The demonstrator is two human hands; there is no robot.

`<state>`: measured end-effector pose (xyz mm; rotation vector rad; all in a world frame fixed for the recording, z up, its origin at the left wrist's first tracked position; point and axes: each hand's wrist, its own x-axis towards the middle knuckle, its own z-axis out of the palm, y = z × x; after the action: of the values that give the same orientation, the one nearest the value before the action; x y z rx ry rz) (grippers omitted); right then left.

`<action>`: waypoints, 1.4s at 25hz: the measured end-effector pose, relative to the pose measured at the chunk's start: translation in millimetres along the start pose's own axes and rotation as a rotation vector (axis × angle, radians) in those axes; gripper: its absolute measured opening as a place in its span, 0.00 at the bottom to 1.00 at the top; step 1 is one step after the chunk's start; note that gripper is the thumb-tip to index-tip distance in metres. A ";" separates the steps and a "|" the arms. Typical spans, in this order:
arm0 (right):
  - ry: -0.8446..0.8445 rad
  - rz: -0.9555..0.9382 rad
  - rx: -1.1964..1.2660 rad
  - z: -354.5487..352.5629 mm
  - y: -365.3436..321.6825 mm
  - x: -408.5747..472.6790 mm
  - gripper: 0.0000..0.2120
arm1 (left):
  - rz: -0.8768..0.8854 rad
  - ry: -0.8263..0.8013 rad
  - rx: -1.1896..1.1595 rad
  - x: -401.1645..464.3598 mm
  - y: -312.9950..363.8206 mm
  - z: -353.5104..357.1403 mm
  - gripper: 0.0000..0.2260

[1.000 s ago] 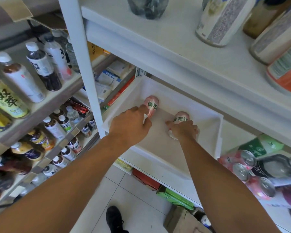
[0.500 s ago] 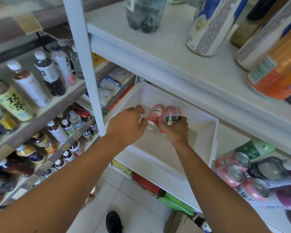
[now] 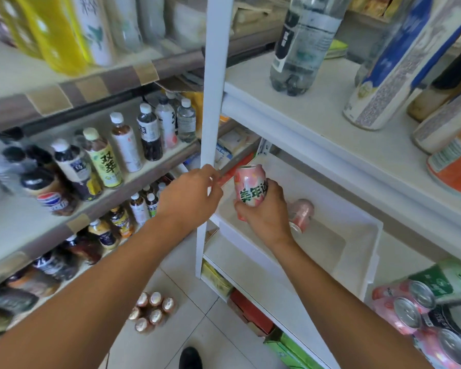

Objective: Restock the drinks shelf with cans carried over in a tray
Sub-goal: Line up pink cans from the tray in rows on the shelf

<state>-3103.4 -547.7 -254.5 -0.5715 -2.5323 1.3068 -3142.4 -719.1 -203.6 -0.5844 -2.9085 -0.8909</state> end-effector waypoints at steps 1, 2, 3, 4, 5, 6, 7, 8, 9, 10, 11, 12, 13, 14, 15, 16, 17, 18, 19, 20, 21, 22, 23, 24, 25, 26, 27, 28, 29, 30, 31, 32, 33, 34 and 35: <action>-0.009 -0.032 0.021 6.1 -7.2 -7.4 0.36 | -0.021 0.019 0.004 -4.6 -6.9 -7.1 0.12; -0.015 -0.066 0.037 13.1 -13.6 -13.5 0.36 | -0.044 0.046 0.011 -9.0 -13.3 -14.2 0.12; -0.025 -0.101 0.048 20.8 -20.6 -18.2 0.37 | -0.068 0.080 0.020 -12.9 -20.6 -21.3 0.12; -0.041 -0.128 0.059 30.2 -29.9 -21.6 0.37 | -0.089 0.116 0.032 -18.2 -29.5 -30.0 0.12; -0.062 -0.145 0.070 39.8 -40.4 -24.9 0.37 | -0.108 0.143 0.045 -24.0 -40.2 -38.9 0.12; -0.085 -0.167 0.080 49.5 -52.4 -27.4 0.37 | -0.129 0.165 0.057 -30.3 -51.2 -48.9 0.11; -0.112 -0.196 0.091 59.2 -66.8 -30.0 0.37 | -0.156 0.185 0.071 -36.8 -62.4 -60.3 0.11; -0.138 -0.230 0.101 68.7 -82.4 -33.3 0.36 | -0.182 0.210 0.087 -43.1 -74.0 -72.0 0.11; -0.161 -0.267 0.104 79.2 -98.6 -36.6 0.36 | -0.203 0.243 0.106 -49.6 -85.4 -84.5 0.11; -0.181 -0.306 0.105 89.2 -113.9 -39.9 0.35 | -0.221 0.279 0.120 -55.9 -95.0 -96.8 0.12; -0.201 -0.344 0.101 99.0 -129.2 -44.0 0.35 | -0.243 0.315 0.132 -63.2 -103.9 -108.9 0.12; -0.223 -0.389 0.097 111.4 -147.8 -50.3 0.34 | -0.274 0.352 0.144 -73.4 -113.7 -123.9 0.12; -0.243 -0.429 0.098 123.6 -166.2 -57.9 0.34 | -0.306 0.379 0.159 -84.0 -123.8 -139.2 0.11; -0.256 -0.462 0.106 136.4 -185.4 -66.4 0.35 | -0.336 0.407 0.177 -95.3 -134.0 -156.0 0.11; -0.268 -0.498 0.121 148.9 -205.2 -76.4 0.35 | -0.360 0.442 0.192 -107.2 -145.0 -173.4 0.11; -0.280 -0.535 0.136 161.6 -224.3 -87.5 0.34 | -0.379 0.481 0.202 -118.9 -155.8 -190.9 0.12; -0.292 -0.568 0.149 174.0 -243.0 -99.6 0.34 | -0.399 0.521 0.210 -131.1 -166.6 -208.3 0.12; -0.302 -0.599 0.160 186.4 -261.3 -112.3 0.34 | -0.419 0.555 0.220 -143.7 -177.1 -226.1 0.12; -0.306 -0.621 0.169 197.2 -278.0 -123.5 0.34 | -0.435 0.579 0.233 -154.6 -186.1 -241.5 0.11; -0.306 -0.641 0.177 206.9 -293.5 -134.2 0.34 | -0.442 0.602 0.243 -165.4 -194.1 -255.4 0.11; -0.313 -0.664 0.185 218.6 -311.3 -147.4 0.34 | -0.444 0.631 0.248 -178.9 -203.9 -271.5 0.10; -0.328 -0.686 0.195 229.5 -327.7 -160.7 0.34 | -0.450 0.658 0.246 -192.6 -213.1 -286.5 0.10; -0.347 -0.706 0.212 239.6 -343.6 -174.6 0.34 | -0.468 0.680 0.243 -206.1 -222.5 -300.9 0.10; -0.365 -0.725 0.232 249.9 -358.0 -188.1 0.35 | -0.492 0.697 0.243 -219.4 -232.1 -314.3 0.11; -0.377 -0.743 0.248 260.0 -370.4 -201.2 0.35 | -0.512 0.712 0.243 -232.5 -241.3 -326.0 0.11; -0.381 -0.758 0.259 270.9 -381.4 -214.1 0.35 | -0.529 0.725 0.244 -245.5 -250.5 -336.3 0.11; -0.385 -0.769 0.264 280.4 -390.6 -225.7 0.34 | -0.541 0.736 0.248 -257.3 -258.0 -344.5 0.11; -0.391 -0.775 0.272 289.2 -398.6 -236.2 0.34 | -0.550 0.749 0.252 -268.6 -264.3 -351.8 0.11; -0.400 -0.779 0.282 299.3 -406.9 -248.0 0.33 | -0.557 0.763 0.257 -281.4 -271.8 -360.0 0.11; -0.410 -0.784 0.290 308.1 -414.1 -259.0 0.33 | -0.567 0.773 0.261 -293.7 -279.3 -367.7 0.11; -0.421 -0.791 0.290 315.4 -421.5 -270.4 0.32 | -0.585 0.775 0.261 -305.4 -287.0 -375.2 0.11; -0.433 -0.799 0.284 321.7 -429.1 -281.8 0.32 | -0.605 0.773 0.261 -317.0 -294.4 -382.3 0.12; -0.442 -0.809 0.280 328.5 -437.1 -292.6 0.32 | -0.620 0.769 0.264 -327.7 -301.2 -389.0 0.12; -0.445 -0.817 0.283 335.8 -444.9 -302.7 0.32 | -0.629 0.766 0.272 -337.6 -308.0 -394.8 0.12; -0.443 -0.821 0.286 343.4 -451.8 -310.9 0.32 | -0.633 0.766 0.283 -345.1 -313.3 -398.8 0.12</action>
<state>-3059.7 -1172.2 -90.6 0.8174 -2.3485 1.4842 -2963.8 -1294.7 -89.4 0.6053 -2.3984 -0.5279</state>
